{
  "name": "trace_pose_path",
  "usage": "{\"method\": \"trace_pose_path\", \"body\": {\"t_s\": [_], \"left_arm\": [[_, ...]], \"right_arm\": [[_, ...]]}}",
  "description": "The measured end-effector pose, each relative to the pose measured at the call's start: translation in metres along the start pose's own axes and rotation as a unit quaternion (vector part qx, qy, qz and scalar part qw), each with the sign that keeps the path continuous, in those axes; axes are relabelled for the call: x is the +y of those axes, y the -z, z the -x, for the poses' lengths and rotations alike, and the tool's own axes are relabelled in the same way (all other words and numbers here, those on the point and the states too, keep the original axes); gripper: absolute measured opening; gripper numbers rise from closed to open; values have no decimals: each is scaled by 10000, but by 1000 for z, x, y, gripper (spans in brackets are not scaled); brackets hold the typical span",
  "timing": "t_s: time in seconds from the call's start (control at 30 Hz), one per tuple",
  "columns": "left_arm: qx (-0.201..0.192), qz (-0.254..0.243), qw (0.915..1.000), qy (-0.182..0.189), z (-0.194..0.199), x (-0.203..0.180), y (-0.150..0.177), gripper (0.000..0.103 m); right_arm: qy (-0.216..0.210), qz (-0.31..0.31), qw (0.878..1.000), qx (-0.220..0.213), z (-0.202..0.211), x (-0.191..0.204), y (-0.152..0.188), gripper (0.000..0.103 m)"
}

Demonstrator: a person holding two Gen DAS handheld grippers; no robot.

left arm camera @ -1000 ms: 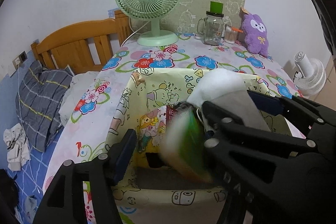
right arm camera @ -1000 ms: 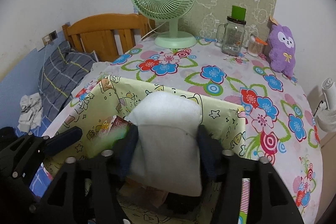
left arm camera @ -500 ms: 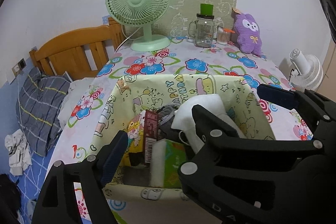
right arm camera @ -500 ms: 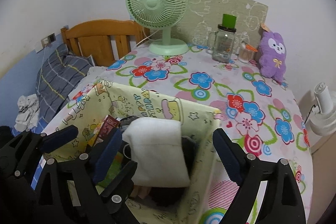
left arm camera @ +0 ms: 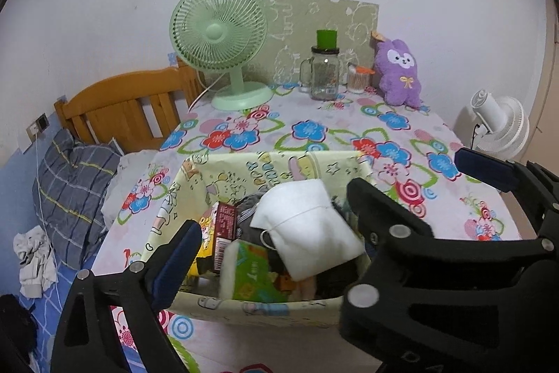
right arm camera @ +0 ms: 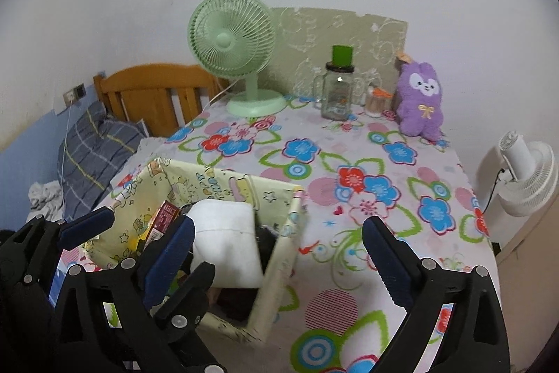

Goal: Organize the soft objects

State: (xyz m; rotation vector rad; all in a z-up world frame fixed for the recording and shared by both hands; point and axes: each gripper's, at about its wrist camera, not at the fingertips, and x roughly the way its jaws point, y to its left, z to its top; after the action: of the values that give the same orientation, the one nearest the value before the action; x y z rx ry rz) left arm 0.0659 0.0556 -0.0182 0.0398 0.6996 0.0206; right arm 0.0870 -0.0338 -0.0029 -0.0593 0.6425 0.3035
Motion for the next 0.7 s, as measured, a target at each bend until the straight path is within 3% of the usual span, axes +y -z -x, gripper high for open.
{"method": "trace_pose_path", "body": {"t_s": [0.23,0.7], "left_arm": [[-168,-58,9998,-4,16,-15,-4,103],[-532,-198,9983,162,46,-49,-6,103]], "right_arm": [[173,-94,9994,-271,29,-18,3,99],[644,-413,9944,-729,84,-62,19,101]]}}
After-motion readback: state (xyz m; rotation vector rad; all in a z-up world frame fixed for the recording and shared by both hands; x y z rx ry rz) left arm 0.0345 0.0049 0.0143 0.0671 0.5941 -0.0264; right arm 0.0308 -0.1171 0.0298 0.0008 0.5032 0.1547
